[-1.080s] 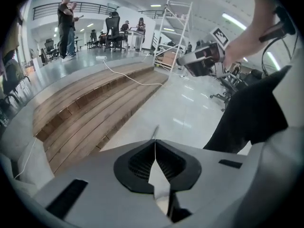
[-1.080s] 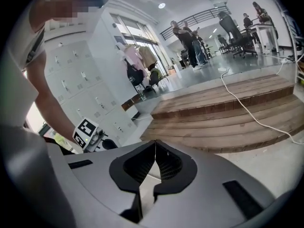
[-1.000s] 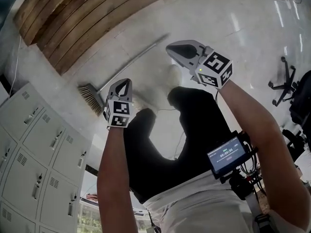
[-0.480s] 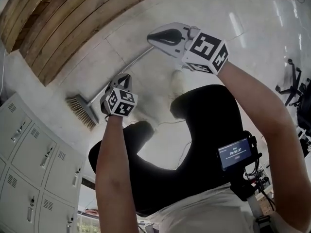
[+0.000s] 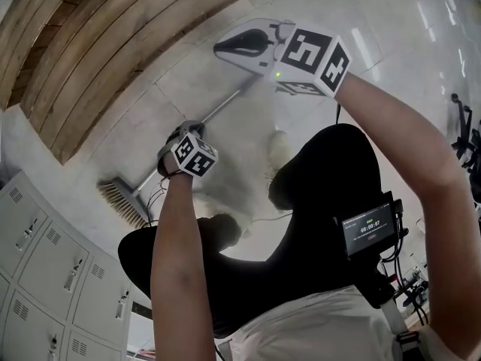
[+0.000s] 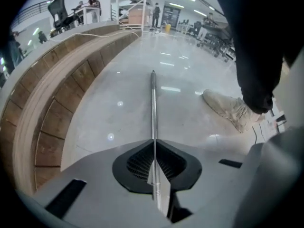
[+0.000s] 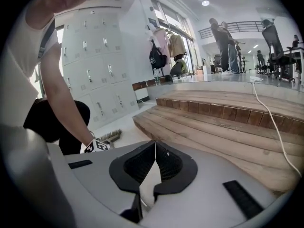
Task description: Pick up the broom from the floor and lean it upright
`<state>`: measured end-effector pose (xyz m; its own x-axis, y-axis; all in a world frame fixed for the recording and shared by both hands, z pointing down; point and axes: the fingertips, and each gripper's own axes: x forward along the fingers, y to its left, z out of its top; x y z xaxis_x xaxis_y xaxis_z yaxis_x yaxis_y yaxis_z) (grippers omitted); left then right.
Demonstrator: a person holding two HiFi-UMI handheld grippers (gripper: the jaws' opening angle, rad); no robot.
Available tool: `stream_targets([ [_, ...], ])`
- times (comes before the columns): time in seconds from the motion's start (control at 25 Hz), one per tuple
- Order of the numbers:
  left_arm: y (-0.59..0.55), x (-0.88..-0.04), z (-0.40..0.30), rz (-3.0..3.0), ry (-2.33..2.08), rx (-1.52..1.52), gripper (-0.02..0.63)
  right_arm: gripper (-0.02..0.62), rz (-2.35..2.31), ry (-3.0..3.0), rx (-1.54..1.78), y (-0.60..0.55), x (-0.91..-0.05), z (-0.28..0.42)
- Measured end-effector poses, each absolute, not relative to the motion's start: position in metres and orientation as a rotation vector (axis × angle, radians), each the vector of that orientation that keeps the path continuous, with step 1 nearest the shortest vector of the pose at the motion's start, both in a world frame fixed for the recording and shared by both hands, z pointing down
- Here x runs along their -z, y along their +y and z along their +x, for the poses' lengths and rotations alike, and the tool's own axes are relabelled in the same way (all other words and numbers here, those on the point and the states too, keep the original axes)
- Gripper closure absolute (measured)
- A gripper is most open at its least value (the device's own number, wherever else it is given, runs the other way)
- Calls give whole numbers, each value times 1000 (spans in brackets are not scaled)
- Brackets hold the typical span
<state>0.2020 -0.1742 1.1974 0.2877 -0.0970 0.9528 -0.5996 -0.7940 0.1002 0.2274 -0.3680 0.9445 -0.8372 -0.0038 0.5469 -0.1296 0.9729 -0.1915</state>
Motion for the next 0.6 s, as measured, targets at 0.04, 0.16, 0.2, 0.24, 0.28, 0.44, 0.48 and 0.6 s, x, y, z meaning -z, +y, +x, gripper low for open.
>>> stream_targets([
  [0.04,-176,-1204,204,2125,-599,-1550,595,578,94,-2547,-287,-371,-948,228],
  [0.16,-179,-1222,213,2092,-567,-1584,520,578,78,-2533,-257,-378,-961,231],
  [0.2,-178,-1226,216,2077,-554,-1584,506,578,72,-2530,-252,-380,-965,231],
  [0.24,-177,-1229,219,2064,-538,-1592,501,578,68,-2529,-249,-382,-969,231],
  [0.28,-176,-1232,220,2051,-520,-1612,494,578,68,-2531,-249,-384,-973,231],
  [0.44,-172,-1247,210,2003,-482,-1716,488,578,93,-2546,-266,-392,-983,230],
  [0.48,-172,-1249,209,2005,-485,-1718,488,578,99,-2549,-270,-393,-984,231],
  [0.6,-172,-1249,208,2022,-472,-1707,493,578,111,-2549,-275,-394,-986,236],
])
